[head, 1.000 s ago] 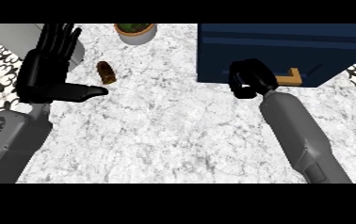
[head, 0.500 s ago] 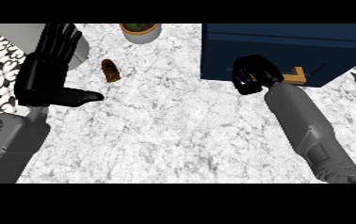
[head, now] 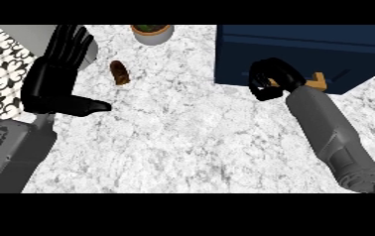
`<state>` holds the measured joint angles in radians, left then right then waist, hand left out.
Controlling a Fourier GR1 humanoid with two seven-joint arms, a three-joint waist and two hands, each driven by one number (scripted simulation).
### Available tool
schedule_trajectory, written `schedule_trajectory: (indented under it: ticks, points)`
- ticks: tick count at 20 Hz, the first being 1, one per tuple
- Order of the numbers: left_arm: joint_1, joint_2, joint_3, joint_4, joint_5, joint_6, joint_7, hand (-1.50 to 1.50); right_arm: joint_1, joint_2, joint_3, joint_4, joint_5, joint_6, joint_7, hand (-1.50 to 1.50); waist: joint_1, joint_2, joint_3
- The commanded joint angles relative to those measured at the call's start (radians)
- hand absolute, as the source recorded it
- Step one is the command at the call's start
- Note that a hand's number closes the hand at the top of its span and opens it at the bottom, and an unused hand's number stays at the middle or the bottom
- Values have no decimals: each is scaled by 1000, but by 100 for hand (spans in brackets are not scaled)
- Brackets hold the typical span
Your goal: Pick up the cup, place it into the drawer and close the drawer
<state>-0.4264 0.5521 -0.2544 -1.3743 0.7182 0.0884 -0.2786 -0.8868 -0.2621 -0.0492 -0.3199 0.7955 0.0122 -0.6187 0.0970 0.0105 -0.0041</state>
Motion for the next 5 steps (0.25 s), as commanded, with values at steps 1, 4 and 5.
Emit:
schedule_trajectory:
  ticks: [1,4,5]
  points:
    - [10,-31,-21,5,-11,11,-3,-150,-103,-85,-58,52,-10,-56,119,150,21,41,8]
    - [11,-39,-26,28,-22,-2,-20,-150,-105,-81,-72,49,-24,-71,106,150,19,46,8]
    - [11,-29,-23,14,-20,-3,-12,-150,-110,-82,-76,56,-28,-56,107,150,34,45,8]
